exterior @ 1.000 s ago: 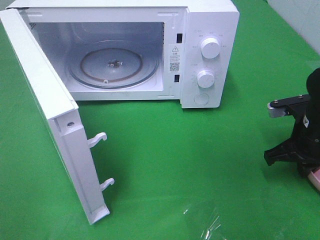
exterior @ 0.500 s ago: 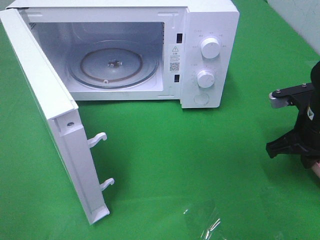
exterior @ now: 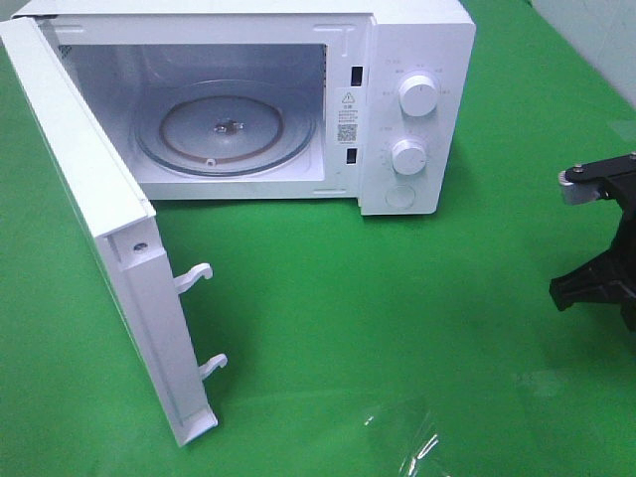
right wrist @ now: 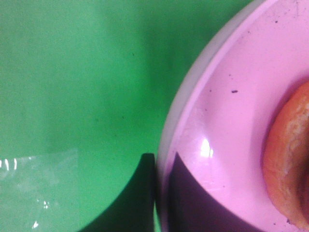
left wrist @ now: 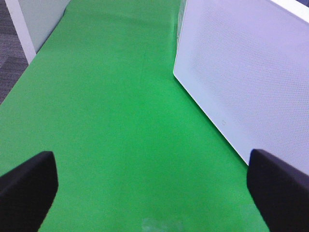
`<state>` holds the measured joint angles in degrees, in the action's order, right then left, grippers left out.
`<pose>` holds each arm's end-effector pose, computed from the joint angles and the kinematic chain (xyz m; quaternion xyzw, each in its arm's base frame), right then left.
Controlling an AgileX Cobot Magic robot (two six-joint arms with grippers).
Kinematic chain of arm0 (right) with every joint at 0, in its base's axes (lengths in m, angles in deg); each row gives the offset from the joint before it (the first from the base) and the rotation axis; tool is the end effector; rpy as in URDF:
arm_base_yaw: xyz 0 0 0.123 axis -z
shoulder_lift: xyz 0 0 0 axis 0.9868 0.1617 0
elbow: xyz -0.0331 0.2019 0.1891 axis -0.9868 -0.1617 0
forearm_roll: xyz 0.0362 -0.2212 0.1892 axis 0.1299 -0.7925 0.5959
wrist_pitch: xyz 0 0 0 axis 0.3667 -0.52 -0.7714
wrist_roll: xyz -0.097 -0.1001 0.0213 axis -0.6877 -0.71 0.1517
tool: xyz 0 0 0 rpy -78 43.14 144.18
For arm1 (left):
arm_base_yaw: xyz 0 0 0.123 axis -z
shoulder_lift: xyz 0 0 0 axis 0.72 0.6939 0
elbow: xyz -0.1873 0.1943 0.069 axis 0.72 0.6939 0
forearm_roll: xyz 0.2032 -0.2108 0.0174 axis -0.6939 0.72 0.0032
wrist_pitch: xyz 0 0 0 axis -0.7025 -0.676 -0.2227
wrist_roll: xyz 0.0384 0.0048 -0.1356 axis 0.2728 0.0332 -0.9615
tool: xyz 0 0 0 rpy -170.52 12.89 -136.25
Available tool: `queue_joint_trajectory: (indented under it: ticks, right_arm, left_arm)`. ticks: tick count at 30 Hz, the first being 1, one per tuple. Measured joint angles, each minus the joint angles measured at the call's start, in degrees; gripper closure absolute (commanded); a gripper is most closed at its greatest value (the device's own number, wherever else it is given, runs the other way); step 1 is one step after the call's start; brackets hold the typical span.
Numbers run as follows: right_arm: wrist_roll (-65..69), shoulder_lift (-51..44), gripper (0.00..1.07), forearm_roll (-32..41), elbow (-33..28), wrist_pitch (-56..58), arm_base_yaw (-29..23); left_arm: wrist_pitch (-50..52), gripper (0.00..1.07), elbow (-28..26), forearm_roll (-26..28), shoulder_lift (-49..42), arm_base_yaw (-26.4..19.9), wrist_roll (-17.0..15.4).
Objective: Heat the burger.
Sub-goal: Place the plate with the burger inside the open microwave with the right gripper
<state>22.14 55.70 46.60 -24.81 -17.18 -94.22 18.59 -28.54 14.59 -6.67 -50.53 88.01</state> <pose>0.2911 0.0286 0.0759 -0.0576 0.9836 -0.1264 0.1153 0.0791 0.0025 0.2798 -0.0460 0.8499 -0.0030 0.5250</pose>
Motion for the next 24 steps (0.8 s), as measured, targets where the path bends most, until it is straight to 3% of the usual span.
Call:
queue_joint_trajectory:
  ticks: [7, 24]
  right_arm:
    - [0.52, -4.35, 1.07, 0.00, -3.21, 0.11, -0.40]
    - [1.32, -10.77, 1.07, -0.06, -9.17, 3.61, -11.29]
  left_arm:
    - [0.00, 0.08, 0.00, 0.00, 0.00, 0.00, 0.00]
    - [0.06, 0.08, 0.00, 0.00, 0.00, 0.00, 0.00]
